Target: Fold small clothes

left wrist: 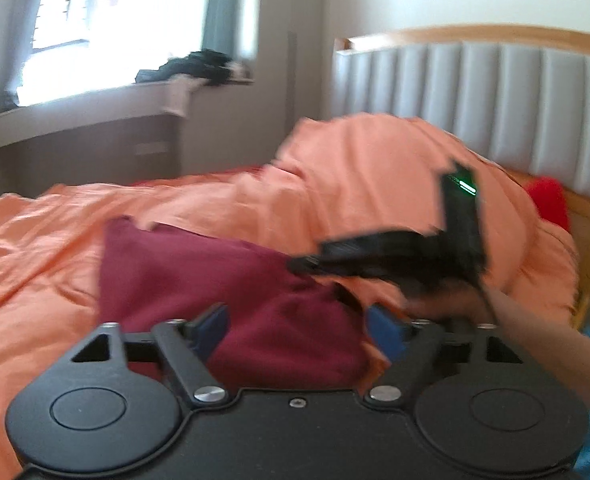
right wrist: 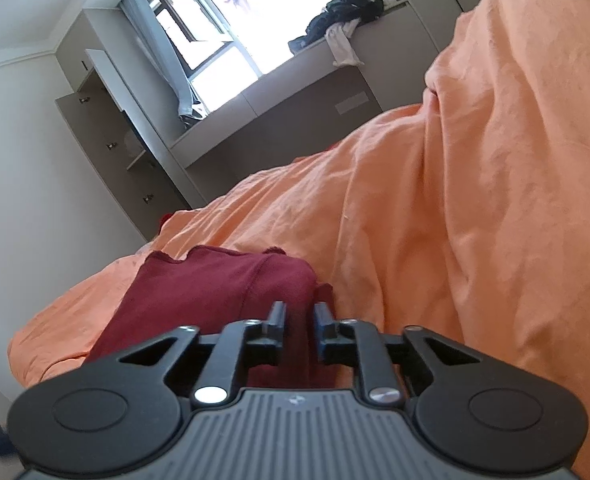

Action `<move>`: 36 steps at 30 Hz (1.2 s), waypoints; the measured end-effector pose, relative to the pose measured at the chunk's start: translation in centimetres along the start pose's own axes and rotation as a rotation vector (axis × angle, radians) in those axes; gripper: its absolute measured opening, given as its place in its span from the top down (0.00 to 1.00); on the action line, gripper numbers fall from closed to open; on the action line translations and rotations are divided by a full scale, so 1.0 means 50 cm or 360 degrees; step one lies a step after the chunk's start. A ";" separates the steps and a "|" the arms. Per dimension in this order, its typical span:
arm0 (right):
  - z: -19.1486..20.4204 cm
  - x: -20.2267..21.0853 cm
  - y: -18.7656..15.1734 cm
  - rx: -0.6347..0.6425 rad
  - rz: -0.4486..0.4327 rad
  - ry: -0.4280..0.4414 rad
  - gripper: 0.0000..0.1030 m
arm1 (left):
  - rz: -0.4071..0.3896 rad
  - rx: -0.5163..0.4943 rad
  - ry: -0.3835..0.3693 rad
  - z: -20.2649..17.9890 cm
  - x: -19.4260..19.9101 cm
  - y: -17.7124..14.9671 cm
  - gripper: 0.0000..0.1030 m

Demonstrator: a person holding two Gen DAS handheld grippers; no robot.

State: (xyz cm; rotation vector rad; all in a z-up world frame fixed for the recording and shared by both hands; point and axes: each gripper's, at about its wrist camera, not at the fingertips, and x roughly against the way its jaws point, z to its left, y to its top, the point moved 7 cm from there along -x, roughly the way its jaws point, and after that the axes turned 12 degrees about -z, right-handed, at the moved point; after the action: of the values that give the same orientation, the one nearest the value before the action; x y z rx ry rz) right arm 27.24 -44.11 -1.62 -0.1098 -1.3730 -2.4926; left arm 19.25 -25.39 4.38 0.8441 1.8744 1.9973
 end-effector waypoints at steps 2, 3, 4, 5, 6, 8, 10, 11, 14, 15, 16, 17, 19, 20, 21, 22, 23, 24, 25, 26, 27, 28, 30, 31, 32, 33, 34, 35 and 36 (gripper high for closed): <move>-0.001 0.008 -0.004 0.0018 0.0010 -0.0028 0.37 | -0.0012 -0.0008 0.0104 0.030 0.008 0.011 0.14; 0.001 0.013 -0.006 0.0035 0.0013 -0.0034 0.35 | -0.0011 -0.0013 0.0152 0.047 0.012 0.015 0.13; 0.001 0.017 -0.008 0.0048 0.0020 -0.0039 0.31 | -0.0009 -0.0013 0.0194 0.062 0.013 0.017 0.09; 0.004 0.020 -0.010 0.0063 0.0028 -0.0051 0.27 | -0.0003 -0.0003 0.0238 0.079 0.014 0.018 0.05; 0.005 0.024 -0.011 0.0078 0.0030 -0.0064 0.21 | 0.0002 0.0012 0.0274 0.095 0.016 0.019 0.04; 0.009 0.031 -0.012 0.0113 0.0024 -0.0076 0.15 | 0.0025 0.0056 0.0343 0.126 0.017 0.017 0.03; 0.016 0.039 -0.012 0.0143 0.0019 -0.0083 0.07 | 0.0052 0.0096 0.0400 0.151 0.017 0.013 0.01; 0.020 0.042 -0.013 0.0171 0.0016 -0.0096 0.05 | 0.0063 0.0110 0.0422 0.161 0.015 0.009 0.01; 0.025 0.052 -0.019 0.0240 0.0024 -0.0116 0.00 | 0.0101 0.0140 0.0454 0.183 0.019 -0.005 0.01; 0.027 0.053 -0.022 0.0264 0.0034 -0.0117 0.00 | 0.0116 0.0146 0.0458 0.188 0.019 -0.011 0.01; 0.028 0.053 -0.025 0.0285 0.0045 -0.0122 0.00 | 0.0129 0.0149 0.0464 0.191 0.019 -0.018 0.01; 0.028 0.051 -0.029 0.0303 0.0058 -0.0133 0.00 | 0.0142 0.0153 0.0465 0.195 0.018 -0.024 0.01; 0.023 0.048 -0.038 0.0318 0.0101 -0.0150 0.00 | 0.0160 0.0159 0.0459 0.200 0.019 -0.036 0.01; 0.020 0.046 -0.045 0.0318 0.0131 -0.0158 0.00 | 0.0163 0.0158 0.0457 0.201 0.022 -0.041 0.01; 0.016 0.045 -0.052 0.0313 0.0160 -0.0162 0.00 | 0.0166 0.0155 0.0454 0.203 0.023 -0.046 0.01; 0.013 0.046 -0.057 0.0307 0.0177 -0.0161 0.00 | 0.0171 0.0149 0.0448 0.204 0.024 -0.050 0.01; 0.012 0.048 -0.062 0.0300 0.0191 -0.0160 0.00 | 0.0176 0.0142 0.0442 0.205 0.024 -0.054 0.00; 0.010 0.051 -0.066 0.0297 0.0200 -0.0160 0.00 | 0.0180 0.0134 0.0433 0.207 0.025 -0.058 0.00; 0.009 0.054 -0.070 0.0295 0.0206 -0.0162 0.00 | 0.0182 0.0129 0.0422 0.209 0.025 -0.062 0.00; 0.007 0.057 -0.074 0.0291 0.0210 -0.0164 0.00 | 0.0183 0.0125 0.0408 0.211 0.025 -0.066 0.00; 0.005 0.061 -0.079 0.0281 0.0217 -0.0166 0.00 | 0.0184 0.0124 0.0392 0.213 0.025 -0.072 0.00; 0.004 0.065 -0.086 0.0266 0.0228 -0.0167 0.00 | 0.0186 0.0128 0.0376 0.219 0.025 -0.079 0.00; 0.001 0.070 -0.098 0.0230 0.0255 -0.0169 0.00 | 0.0194 0.0170 0.0338 0.230 0.025 -0.094 0.00; 0.000 0.073 -0.102 0.0214 0.0263 -0.0166 0.00 | 0.0198 0.0213 0.0318 0.236 0.024 -0.100 0.00; -0.001 0.075 -0.104 0.0197 0.0270 -0.0159 0.00 | 0.0203 0.0267 0.0301 0.244 0.024 -0.105 0.00; -0.002 0.078 -0.106 0.0166 0.0290 -0.0141 0.00 | 0.0211 0.0325 0.0285 0.251 0.024 -0.109 0.00; -0.003 0.077 -0.104 0.0138 0.0309 -0.0123 0.00 | 0.0219 0.0379 0.0272 0.258 0.023 -0.112 0.00; -0.006 0.078 -0.102 0.0095 0.0329 -0.0097 0.00 | 0.0226 0.0416 0.0263 0.262 0.021 -0.115 0.00; -0.007 0.079 -0.099 0.0054 0.0333 -0.0077 0.00 | 0.0228 0.0435 0.0258 0.264 0.020 -0.116 0.00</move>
State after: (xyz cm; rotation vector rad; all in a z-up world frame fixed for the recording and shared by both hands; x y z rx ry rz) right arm 22.07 -42.78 -5.04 -0.2931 -1.3473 -2.3071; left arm 25.06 -13.35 -1.16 0.9354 2.2766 1.9712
